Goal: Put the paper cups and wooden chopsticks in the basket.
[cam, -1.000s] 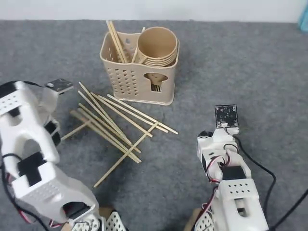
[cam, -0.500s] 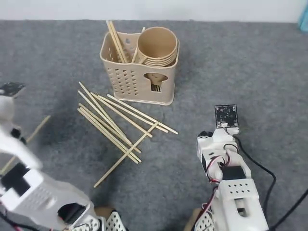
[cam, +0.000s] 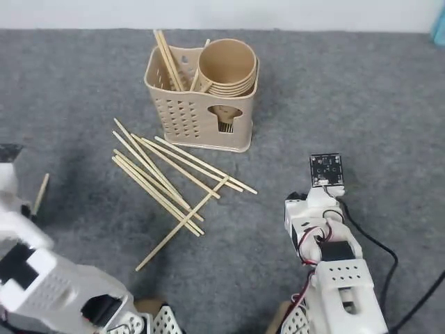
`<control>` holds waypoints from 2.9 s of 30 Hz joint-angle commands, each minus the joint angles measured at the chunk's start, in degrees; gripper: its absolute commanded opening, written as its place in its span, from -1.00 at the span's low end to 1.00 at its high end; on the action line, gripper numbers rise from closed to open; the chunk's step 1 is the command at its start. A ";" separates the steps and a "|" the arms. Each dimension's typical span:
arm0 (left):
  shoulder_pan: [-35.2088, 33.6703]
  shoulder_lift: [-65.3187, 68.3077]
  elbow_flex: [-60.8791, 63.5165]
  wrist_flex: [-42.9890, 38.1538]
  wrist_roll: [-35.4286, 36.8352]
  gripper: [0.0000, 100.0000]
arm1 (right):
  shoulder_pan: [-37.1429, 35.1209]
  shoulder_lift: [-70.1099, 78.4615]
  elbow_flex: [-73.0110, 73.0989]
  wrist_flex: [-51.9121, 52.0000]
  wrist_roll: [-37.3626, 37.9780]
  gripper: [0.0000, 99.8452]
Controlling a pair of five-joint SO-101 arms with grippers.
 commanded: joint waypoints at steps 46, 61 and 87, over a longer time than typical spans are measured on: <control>14.24 7.74 -4.62 -23.65 25.41 -0.75 | -0.40 -1.36 -0.44 -1.10 0.88 -0.99; 13.36 19.43 -4.35 -26.20 23.65 -0.99 | -0.40 -1.36 -0.44 -1.10 0.88 -0.99; 9.49 -9.85 -17.01 9.23 28.04 -0.97 | -0.40 -12.18 -12.92 20.44 -3.78 -0.99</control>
